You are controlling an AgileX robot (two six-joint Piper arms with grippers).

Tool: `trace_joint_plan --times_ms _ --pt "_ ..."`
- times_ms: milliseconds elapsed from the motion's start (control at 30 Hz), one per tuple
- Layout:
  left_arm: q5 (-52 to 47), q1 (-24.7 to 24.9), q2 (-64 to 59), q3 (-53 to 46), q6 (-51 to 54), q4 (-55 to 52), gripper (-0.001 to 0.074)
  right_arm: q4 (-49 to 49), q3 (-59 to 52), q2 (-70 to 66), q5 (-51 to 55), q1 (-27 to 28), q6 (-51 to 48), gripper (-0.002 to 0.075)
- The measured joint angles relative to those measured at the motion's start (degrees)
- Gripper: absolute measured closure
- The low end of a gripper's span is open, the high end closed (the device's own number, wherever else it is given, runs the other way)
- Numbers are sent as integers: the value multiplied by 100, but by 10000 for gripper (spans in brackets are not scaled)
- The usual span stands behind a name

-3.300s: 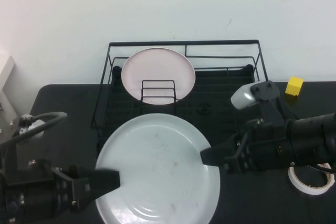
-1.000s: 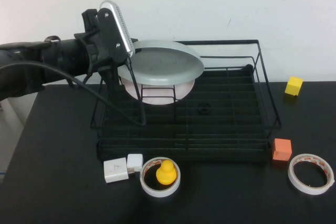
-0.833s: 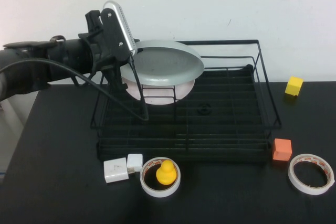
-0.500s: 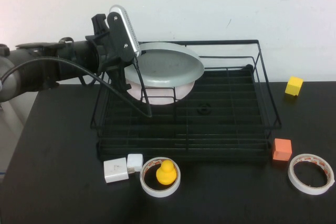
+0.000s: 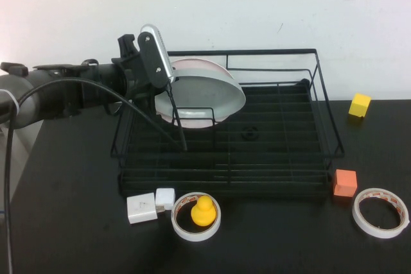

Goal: Place plate on rack

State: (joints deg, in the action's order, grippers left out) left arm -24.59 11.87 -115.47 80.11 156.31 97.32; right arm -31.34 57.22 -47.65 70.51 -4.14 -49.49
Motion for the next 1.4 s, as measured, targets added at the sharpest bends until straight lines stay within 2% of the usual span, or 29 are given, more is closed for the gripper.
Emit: trace_joint_plan --times_ms 100,267,333,433,567,633,700,833,900,967,1067,1200,1400 --pt "-24 0 0 0 65 0 591 0 0 0 0 0 0 725" --pt "-145 0 0 0 86 11 327 9 0 0 0 0 11 725" --pt "-168 0 0 0 86 11 253 9 0 0 0 0 22 725" --pt "-168 0 0 0 86 11 203 9 0 0 0 0 34 725" --pt "-168 0 0 0 72 11 193 9 0 0 0 0 34 725" --pt "-168 0 63 0 -151 11 211 9 0 0 0 0 34 725" --pt "-147 0 234 0 -612 1 267 55 0 0 0 0 34 725" --pt "318 0 823 0 -1612 1 476 490 0 0 -16 0 34 725" --pt "756 0 1246 0 -2413 1 609 833 0 0 -122 0 34 725" --pt "1195 0 1682 0 -3234 32 677 1301 0 0 -206 0 68 725" --pt "1841 0 2272 -53 -3830 82 717 1955 -68 29 -430 0 431 725" --pt "2490 0 3117 -428 -4194 143 731 2667 -426 320 -940 0 1089 725" --pt "3084 0 4663 -1675 -4995 204 735 2991 -1442 1447 -1495 0 1343 725"
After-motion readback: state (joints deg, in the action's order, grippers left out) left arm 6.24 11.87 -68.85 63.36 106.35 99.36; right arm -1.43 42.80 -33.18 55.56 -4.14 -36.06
